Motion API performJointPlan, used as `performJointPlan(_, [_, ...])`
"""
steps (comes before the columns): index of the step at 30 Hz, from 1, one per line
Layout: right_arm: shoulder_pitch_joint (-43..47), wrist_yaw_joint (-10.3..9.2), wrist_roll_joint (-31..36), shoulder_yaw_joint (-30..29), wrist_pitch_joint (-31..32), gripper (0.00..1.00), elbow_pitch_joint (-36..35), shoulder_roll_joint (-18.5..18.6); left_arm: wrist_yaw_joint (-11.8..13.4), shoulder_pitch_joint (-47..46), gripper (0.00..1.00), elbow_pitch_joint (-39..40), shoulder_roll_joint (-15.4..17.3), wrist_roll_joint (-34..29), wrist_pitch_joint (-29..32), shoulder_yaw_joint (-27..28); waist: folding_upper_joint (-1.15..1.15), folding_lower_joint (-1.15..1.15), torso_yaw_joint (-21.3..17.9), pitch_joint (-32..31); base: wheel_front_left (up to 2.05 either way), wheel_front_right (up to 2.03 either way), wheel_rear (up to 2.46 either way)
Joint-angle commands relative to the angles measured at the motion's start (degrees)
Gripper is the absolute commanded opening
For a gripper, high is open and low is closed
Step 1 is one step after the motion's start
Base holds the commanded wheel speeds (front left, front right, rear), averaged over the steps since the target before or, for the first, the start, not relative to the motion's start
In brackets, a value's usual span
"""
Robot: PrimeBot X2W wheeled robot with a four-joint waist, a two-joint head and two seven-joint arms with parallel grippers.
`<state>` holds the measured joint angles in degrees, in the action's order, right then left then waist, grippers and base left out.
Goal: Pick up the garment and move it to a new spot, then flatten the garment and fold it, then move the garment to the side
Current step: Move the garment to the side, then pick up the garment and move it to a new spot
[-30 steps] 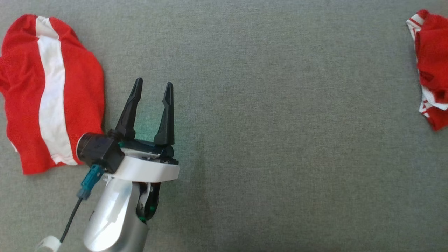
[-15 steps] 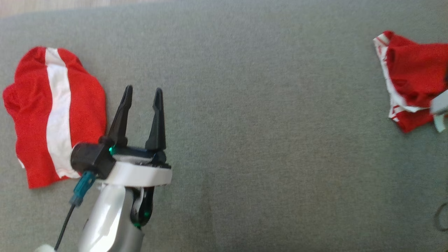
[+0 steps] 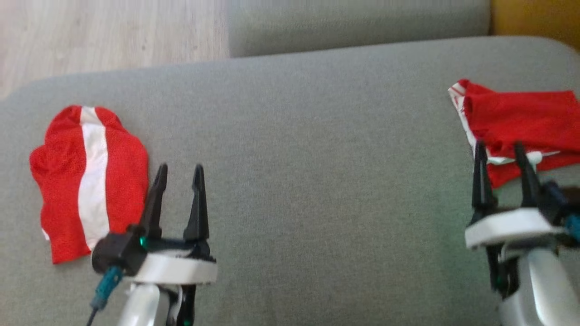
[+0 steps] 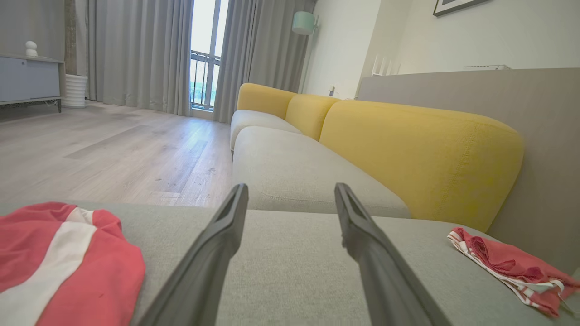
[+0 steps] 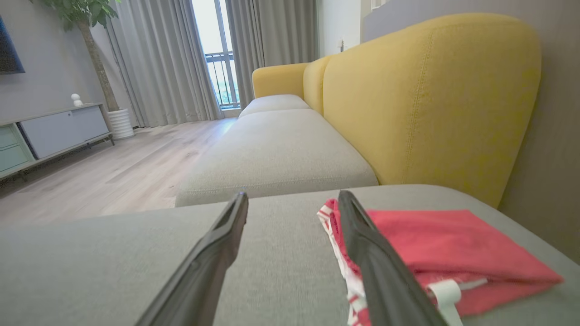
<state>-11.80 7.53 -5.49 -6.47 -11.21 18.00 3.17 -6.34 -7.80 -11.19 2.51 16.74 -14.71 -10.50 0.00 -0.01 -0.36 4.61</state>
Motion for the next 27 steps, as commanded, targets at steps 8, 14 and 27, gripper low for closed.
performJointPlan(8, [4.78, -0.04, -4.96, 3.60, -3.02, 1.00, 0.34, -0.27, 0.84, 3.41, 1.00, 1.35, 0.37, 0.48, -0.29, 2.63, 0.00, 0.01, -0.43, -4.31, 0.00, 0.00, 0.00])
performJointPlan(14, [5.38, -0.04, -5.66, 4.58, -3.60, 1.00, 0.78, -0.28, 0.69, 4.33, 1.00, 1.21, 0.37, 0.41, -0.29, 2.87, 0.00, 0.01, -0.31, -4.60, 0.00, 0.00, 0.00])
performJointPlan(27, [5.40, -0.04, -6.03, 4.68, -3.77, 1.00, -0.13, -0.29, 0.70, 4.17, 1.00, 1.25, 0.37, 0.96, -0.29, 2.61, 0.00, 0.01, -0.11, -4.29, 0.00, 0.00, 0.00])
